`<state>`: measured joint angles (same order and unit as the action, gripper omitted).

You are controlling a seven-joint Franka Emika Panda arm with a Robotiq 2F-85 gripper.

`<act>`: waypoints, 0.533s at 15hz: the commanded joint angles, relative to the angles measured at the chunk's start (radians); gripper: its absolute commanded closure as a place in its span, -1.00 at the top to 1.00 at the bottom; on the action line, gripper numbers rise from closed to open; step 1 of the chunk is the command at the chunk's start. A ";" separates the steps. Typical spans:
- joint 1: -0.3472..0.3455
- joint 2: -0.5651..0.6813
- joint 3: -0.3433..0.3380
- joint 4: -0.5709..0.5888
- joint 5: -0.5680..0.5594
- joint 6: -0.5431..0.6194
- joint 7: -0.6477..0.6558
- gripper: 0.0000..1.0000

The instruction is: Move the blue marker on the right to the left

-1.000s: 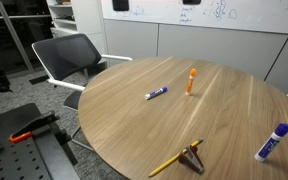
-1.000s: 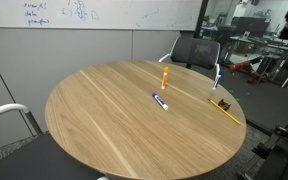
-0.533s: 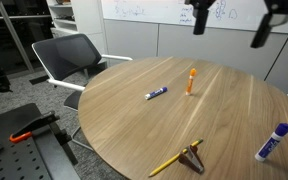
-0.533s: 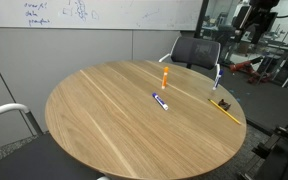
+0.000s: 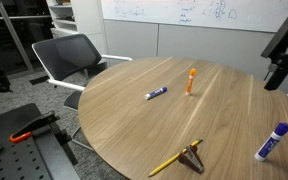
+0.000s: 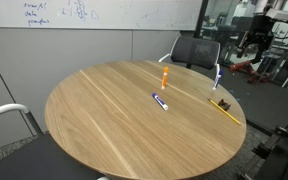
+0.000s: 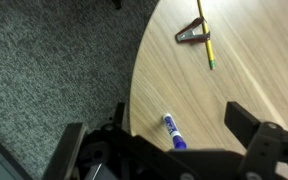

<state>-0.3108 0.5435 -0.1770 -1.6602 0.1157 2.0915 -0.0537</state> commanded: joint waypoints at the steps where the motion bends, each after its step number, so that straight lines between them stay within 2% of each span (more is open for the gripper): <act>1: -0.017 0.141 0.007 0.185 0.033 -0.042 0.072 1.00; 8: -0.001 0.354 0.020 0.447 0.025 -0.054 0.214 1.00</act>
<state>-0.3108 0.8107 -0.1651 -1.3545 0.1235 2.0904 0.1140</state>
